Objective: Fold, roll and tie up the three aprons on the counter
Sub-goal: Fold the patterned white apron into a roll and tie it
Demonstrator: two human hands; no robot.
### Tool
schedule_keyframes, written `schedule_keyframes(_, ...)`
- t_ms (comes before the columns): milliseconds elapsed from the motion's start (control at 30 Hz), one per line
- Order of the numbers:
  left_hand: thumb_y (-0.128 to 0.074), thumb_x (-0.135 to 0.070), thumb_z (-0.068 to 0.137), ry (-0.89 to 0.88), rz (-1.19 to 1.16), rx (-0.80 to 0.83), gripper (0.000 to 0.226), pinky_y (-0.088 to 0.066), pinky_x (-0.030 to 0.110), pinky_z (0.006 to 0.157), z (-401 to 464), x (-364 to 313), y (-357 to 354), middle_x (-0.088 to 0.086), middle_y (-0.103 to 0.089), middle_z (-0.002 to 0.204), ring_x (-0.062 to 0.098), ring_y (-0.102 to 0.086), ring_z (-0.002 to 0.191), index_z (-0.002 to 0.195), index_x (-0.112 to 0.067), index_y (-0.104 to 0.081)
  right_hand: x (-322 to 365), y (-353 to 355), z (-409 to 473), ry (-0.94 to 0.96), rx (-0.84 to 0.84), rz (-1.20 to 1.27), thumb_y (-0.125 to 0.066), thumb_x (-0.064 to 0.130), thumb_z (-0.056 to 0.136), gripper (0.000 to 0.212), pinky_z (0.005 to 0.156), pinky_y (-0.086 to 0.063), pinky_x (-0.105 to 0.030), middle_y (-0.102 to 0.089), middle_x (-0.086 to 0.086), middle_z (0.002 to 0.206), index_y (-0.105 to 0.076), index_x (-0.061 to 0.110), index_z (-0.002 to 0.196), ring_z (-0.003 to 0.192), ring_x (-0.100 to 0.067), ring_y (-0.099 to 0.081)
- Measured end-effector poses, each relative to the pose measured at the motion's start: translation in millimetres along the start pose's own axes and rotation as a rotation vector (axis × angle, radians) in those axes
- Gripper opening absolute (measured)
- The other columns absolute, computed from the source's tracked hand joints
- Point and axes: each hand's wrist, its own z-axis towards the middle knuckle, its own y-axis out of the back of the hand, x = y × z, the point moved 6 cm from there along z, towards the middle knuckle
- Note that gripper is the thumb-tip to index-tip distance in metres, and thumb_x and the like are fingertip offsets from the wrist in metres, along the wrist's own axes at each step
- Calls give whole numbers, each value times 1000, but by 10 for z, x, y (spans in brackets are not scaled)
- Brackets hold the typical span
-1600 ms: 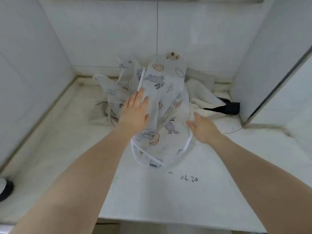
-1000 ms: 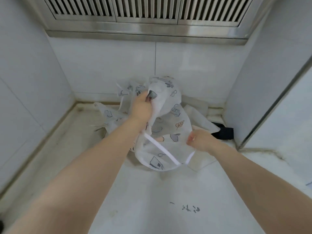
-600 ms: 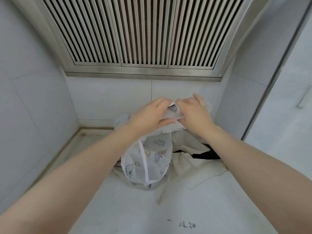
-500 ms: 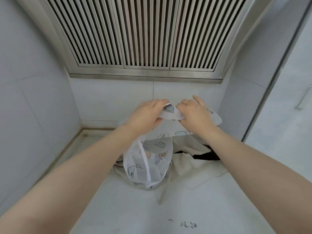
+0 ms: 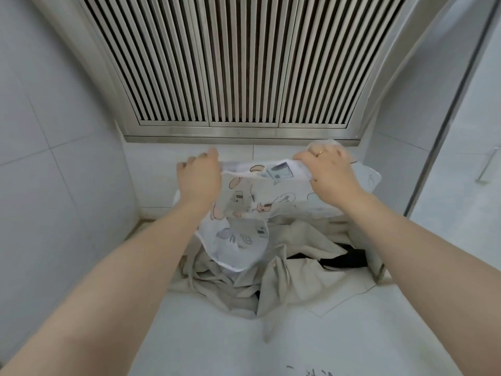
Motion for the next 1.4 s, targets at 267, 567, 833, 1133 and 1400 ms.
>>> schedule_keyframes(267, -61, -10, 79, -130, -177, -515, 25, -18, 46, 106, 248, -42, 774, -4, -67, 95, 30, -43, 112, 101, -19, -68, -488, 411, -14, -265, -95, -172, -49, 26, 92, 15, 49, -20, -27, -46, 0, 61, -49, 12, 96, 61, -26, -46)
schedule_keyframes(567, -52, -15, 90, 48, -121, 138, 68, -13, 56, 112, 270, -422, 777, 14, -45, 135, 36, -32, 132, 147, -19, -14, -538, 578, 17, -518, -89, 317, -32, -7, 84, 27, 53, -27, -30, -57, -11, 87, -51, 8, 95, 70, -23, -43)
schedule_keyframes(833, -42, 2, 87, -59, -356, 4, 45, -21, 49, 108, -116, -736, 817, 1, -56, 121, 26, -33, 128, 123, -23, -52, 22, 802, 38, -399, -111, 319, -54, 31, 89, 19, 55, -40, -29, -51, 4, 72, -44, 23, 75, 70, -19, -52)
schedule_keyframes(1133, -38, 3, 81, 7, -671, 54, 23, -38, 32, 59, -111, -680, 1515, 4, -52, 71, 24, -47, 72, 82, -2, -61, 55, 1119, -263, -246, 420, 808, -52, 21, 78, 20, 51, -31, -23, -44, -20, 74, -54, 2, 82, 61, -19, -38)
schedule_keyframes(1400, -43, -13, 93, 147, -485, 776, 28, -55, 39, 70, -500, -780, 1948, 19, -70, 72, 30, -67, 67, 90, 3, -65, -107, 1591, -480, -307, 379, 797, -41, 0, 58, 18, 42, -20, -20, -33, 1, 49, -31, 14, 54, 45, -12, -21)
